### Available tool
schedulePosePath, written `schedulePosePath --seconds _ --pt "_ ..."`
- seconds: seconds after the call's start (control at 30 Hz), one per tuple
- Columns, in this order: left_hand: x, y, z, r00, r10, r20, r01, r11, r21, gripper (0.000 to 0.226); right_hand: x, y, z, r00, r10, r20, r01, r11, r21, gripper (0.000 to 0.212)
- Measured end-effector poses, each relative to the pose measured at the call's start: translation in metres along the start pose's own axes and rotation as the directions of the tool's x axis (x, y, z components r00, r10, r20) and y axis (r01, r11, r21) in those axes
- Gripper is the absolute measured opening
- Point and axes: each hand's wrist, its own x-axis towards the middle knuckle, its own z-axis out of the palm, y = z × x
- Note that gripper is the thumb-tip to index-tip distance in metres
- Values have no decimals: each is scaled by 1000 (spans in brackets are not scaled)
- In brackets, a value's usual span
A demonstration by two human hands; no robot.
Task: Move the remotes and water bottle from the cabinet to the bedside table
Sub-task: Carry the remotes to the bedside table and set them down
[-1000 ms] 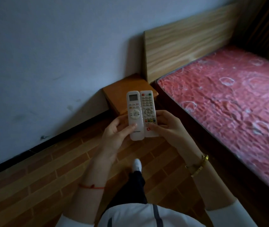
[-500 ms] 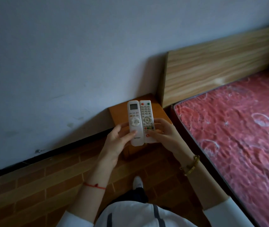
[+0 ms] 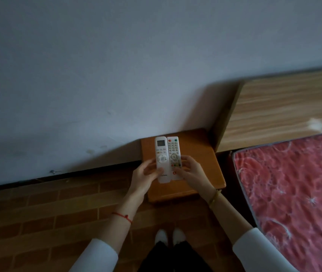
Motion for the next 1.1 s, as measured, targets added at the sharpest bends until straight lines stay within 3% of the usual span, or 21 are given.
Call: schedulePosePath --seconds 0.33,0.57,0.8,1.1 --pt "144 -97 19 983 -148 -108 146 989 -26 51 153 114 22 981 196 -15 -196 977 -84 42" --pt "213 -187 22 961 -224 -164 227 974 3 52 216 209 49 975 217 -49 -223 946 -234 34" --pt "250 -244 26 963 -168 -210 210 957 198 52 245 275 67 974 171 -147 -210 926 -313 30" --pt "257 -261 27 968 -50 -244 147 906 396 48 251 298 70 987 115 -113 -153 890 -430 18"
